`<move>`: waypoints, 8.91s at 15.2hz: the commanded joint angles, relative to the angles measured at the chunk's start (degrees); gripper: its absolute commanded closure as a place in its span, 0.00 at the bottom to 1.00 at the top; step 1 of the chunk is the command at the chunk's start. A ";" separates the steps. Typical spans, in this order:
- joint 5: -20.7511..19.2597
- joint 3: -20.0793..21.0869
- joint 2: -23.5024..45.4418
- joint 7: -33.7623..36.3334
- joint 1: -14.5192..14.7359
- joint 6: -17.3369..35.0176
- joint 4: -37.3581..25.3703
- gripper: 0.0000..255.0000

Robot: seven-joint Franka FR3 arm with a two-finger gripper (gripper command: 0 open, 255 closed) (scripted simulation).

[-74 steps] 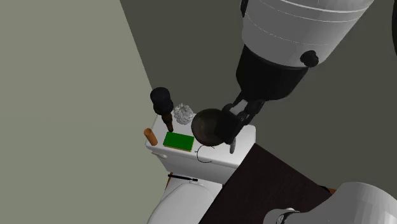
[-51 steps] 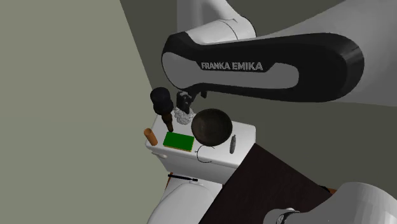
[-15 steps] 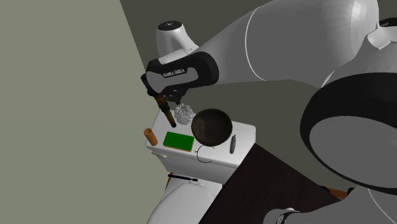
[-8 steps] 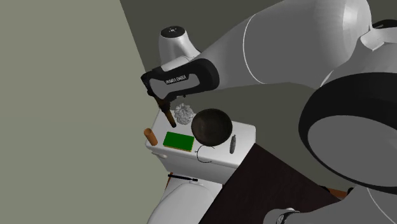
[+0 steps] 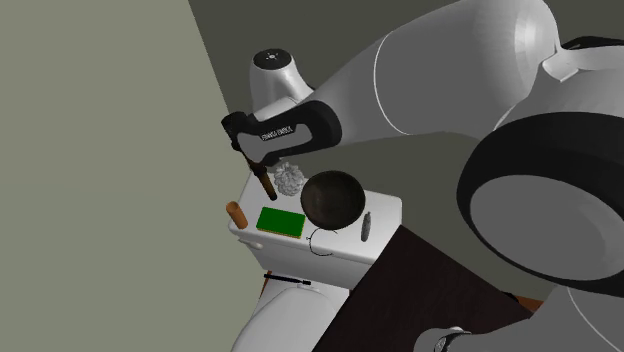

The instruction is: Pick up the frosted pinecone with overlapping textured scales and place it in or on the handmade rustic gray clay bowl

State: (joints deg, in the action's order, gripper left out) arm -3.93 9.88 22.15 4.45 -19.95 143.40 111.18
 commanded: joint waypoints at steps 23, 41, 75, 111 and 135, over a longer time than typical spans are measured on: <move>-1.26 2.22 1.06 -1.82 -3.34 -3.09 -0.77 1.00; 0.00 -2.03 -0.02 18.82 0.49 -5.07 4.52 0.00; 1.40 -1.40 -6.49 17.94 0.03 -13.69 2.30 1.00; 6.43 -4.28 -40.37 9.45 -2.77 -22.79 26.86 1.00; 8.97 -6.55 -13.97 4.07 -4.81 -21.64 13.22 0.00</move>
State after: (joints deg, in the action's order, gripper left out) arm 4.90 3.68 4.93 9.44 -24.42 121.47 126.35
